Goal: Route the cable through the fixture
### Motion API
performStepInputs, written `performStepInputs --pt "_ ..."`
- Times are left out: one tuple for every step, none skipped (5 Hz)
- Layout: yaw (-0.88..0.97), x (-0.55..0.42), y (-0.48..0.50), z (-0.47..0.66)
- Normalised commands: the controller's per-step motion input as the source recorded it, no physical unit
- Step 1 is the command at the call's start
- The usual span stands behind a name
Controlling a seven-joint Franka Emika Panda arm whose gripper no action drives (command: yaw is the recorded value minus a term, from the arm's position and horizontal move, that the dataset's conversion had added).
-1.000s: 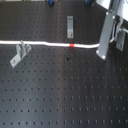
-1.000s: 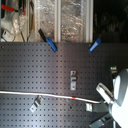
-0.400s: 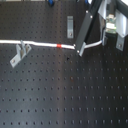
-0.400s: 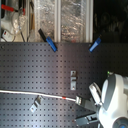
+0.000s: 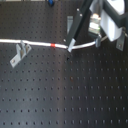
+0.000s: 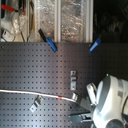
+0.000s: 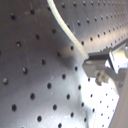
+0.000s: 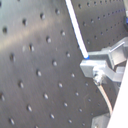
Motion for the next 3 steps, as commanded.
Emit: performStepInputs --pt "0.27 -0.205 0.091 0.00" --pt "0.16 0.024 -0.073 0.00" --pt "0.61 0.111 -0.159 -0.04"
